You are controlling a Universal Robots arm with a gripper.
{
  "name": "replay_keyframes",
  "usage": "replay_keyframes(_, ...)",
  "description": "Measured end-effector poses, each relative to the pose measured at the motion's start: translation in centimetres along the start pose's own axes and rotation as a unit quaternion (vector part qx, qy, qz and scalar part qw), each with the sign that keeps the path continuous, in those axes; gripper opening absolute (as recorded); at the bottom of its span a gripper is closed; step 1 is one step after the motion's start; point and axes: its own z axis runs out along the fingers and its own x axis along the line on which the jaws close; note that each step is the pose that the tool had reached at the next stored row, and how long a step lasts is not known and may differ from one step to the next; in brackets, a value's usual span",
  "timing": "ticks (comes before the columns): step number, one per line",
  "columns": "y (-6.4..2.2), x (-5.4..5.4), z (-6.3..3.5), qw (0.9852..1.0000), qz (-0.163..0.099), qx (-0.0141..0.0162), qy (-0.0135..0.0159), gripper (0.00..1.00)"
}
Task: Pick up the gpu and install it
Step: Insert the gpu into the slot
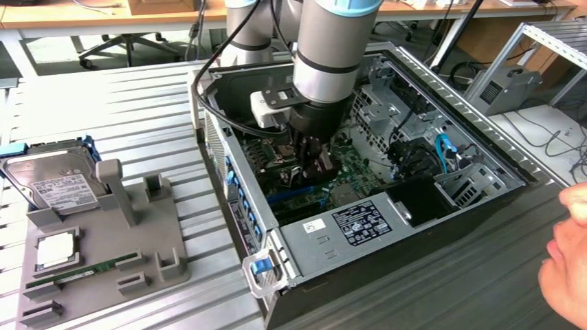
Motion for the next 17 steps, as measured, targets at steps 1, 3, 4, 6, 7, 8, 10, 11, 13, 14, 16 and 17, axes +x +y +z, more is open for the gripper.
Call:
replay_keyframes(1, 0.12, 0.01, 0.04, 1.0000, 0.000, 0.0000, 0.0002, 0.27)
replay_keyframes(3, 0.35, -0.01, 0.10, 1.0000, 0.000, 0.0000, 0.0008, 0.27)
replay_keyframes(4, 0.46, -0.05, 0.12, 1.0000, 0.000, 0.0000, 0.0008, 0.27)
replay_keyframes(6, 0.65, -0.10, 0.17, 1.0000, 0.000, 0.0000, 0.0009, 0.27)
replay_keyframes(7, 0.69, -0.11, 0.19, 1.0000, 0.000, 0.0000, 0.0009, 0.27)
replay_keyframes(8, 0.71, -0.12, 0.23, 1.0000, 0.000, 0.0000, 0.0008, 0.27)
replay_keyframes(10, 0.72, -0.13, 0.32, 1.0000, 0.000, 0.0001, 0.0007, 0.27)
replay_keyframes(11, 0.73, -0.13, 0.36, 1.0000, 0.000, 0.0001, 0.0008, 0.27)
replay_keyframes(13, 0.74, -0.13, 0.43, 1.0000, 0.000, 0.0000, 0.0009, 0.27)
replay_keyframes(14, 0.74, -0.13, 0.47, 1.0000, 0.000, 0.0000, 0.0009, 0.27)
replay_keyframes(16, 0.74, -0.14, 0.56, 1.0000, 0.000, 0.0001, 0.0007, 0.27)
replay_keyframes(17, 0.74, -0.14, 0.63, 1.0000, 0.000, 0.0001, 0.0007, 0.27)
